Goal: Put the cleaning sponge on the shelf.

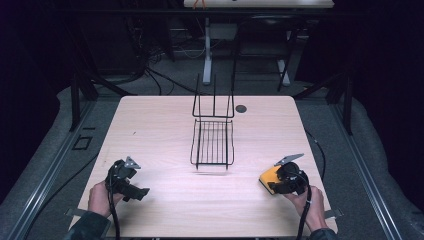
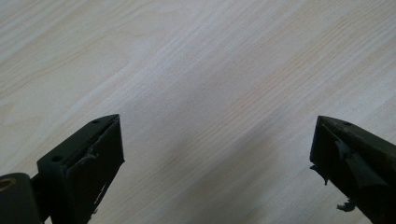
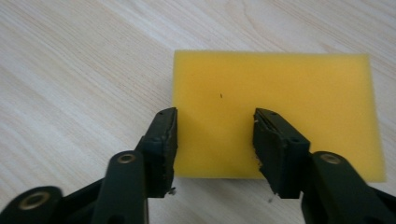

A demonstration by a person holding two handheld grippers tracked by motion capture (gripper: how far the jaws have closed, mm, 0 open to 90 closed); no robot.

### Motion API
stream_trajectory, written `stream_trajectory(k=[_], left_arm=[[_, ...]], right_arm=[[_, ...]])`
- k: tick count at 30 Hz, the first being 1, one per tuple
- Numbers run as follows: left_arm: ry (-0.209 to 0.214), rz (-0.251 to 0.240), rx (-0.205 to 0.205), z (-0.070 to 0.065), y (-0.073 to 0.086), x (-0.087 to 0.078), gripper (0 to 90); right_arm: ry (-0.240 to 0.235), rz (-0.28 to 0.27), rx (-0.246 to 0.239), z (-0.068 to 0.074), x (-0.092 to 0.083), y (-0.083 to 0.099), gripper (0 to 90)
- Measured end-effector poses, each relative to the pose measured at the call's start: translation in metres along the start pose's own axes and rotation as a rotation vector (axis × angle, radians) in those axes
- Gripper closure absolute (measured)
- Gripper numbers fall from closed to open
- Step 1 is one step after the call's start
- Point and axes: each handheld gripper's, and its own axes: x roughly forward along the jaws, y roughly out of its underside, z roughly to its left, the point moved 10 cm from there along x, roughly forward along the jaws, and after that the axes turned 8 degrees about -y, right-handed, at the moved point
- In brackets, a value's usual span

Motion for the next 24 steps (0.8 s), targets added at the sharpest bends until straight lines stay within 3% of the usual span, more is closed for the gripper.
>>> stream_trajectory(k=[3, 10, 15, 18, 20, 22, 24], left_arm=[[-0.003, -0.002, 0.004, -0.001, 0.0, -0.001, 3.0], [-0.001, 0.005, 0.011, -0.001, 0.001, 0.0, 3.6], [-0.001, 0.004, 0.005, 0.0, 0.001, 0.0, 4.1], [-0.002, 0.036, 0.015, -0.001, 0.005, 0.002, 4.6], [0.002, 0.037, 0.015, -0.001, 0.005, 0.002, 4.6], [0.006, 0.028, 0.009, -0.001, 0.005, 0.001, 4.6], [0.007, 0.026, 0.007, 0.0, 0.005, 0.001, 4.7]], right_arm=[[0.012, -0.006, 0.017, -0.003, 0.003, 0.002, 65.2], [0.056, -0.001, -0.002, -0.001, 0.004, 0.002, 73.6], [0.06, -0.025, -0.008, -0.002, 0.003, 0.002, 76.1], [0.059, -0.04, -0.02, 0.0, 0.002, 0.002, 76.7], [0.061, -0.059, -0.029, 0.001, 0.0, 0.0, 80.2], [0.051, -0.083, -0.034, 0.001, -0.004, -0.003, 90.0], [0.045, -0.087, -0.019, 0.001, -0.006, -0.004, 90.0]])
